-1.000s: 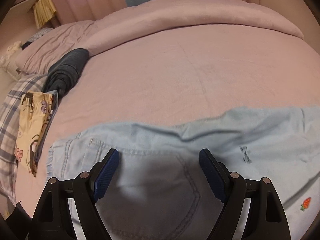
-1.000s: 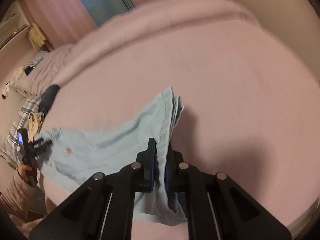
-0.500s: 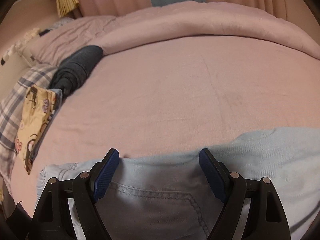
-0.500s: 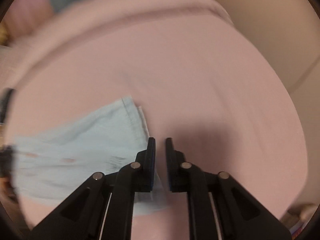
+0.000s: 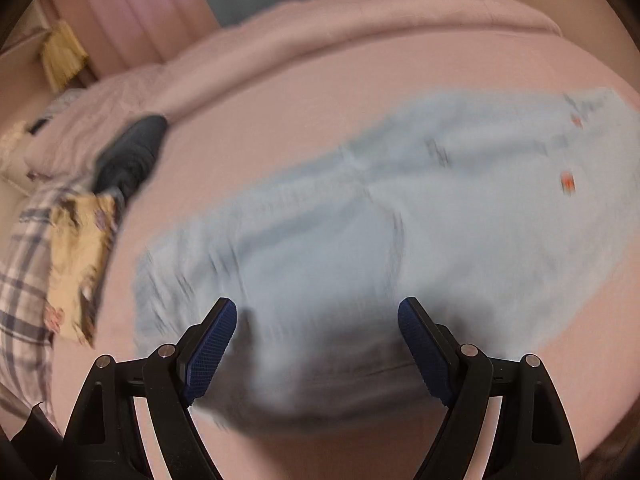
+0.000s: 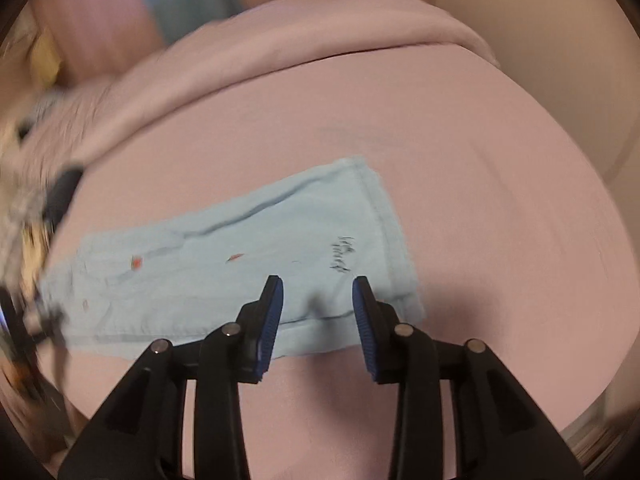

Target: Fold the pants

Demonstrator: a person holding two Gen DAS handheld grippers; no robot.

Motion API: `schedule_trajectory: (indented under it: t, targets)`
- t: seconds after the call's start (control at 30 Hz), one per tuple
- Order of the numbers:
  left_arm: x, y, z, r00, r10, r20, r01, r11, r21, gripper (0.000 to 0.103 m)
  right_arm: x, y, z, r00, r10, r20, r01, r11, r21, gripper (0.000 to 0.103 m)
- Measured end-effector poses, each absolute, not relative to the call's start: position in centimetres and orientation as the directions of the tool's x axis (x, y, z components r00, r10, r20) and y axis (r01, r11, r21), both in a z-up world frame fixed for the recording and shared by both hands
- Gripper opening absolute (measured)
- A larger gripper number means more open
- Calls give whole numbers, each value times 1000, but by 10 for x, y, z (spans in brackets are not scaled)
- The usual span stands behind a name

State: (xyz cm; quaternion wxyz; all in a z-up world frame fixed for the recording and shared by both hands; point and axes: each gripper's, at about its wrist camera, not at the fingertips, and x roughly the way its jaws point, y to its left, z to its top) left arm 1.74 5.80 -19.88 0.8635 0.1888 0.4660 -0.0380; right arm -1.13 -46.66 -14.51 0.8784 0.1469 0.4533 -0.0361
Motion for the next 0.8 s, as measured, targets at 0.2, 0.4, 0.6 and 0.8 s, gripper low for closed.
schedule_trajectory:
  t: [0.2, 0.4, 0.6, 0.8]
  targets:
    - [19, 87, -194, 417, -28, -908, 233, 970, 77, 83, -5, -471, -168, 606, 97, -790, 165, 955, 244, 33]
    - [-13, 110, -172, 445, -63, -893, 187, 982, 23, 83, -29, -489, -197, 481, 114, -870, 260, 929, 265, 29]
    - [-22, 132, -167, 516, -307, -799, 1, 934, -358, 83, -49, -502, -197, 579, 234, -781, 289, 837, 465, 33]
    - [-18, 154, -192, 544, -463, -700, -169, 756, -632, 83, -35, -489, -215, 599, 290, -747, 348, 745, 569, 34]
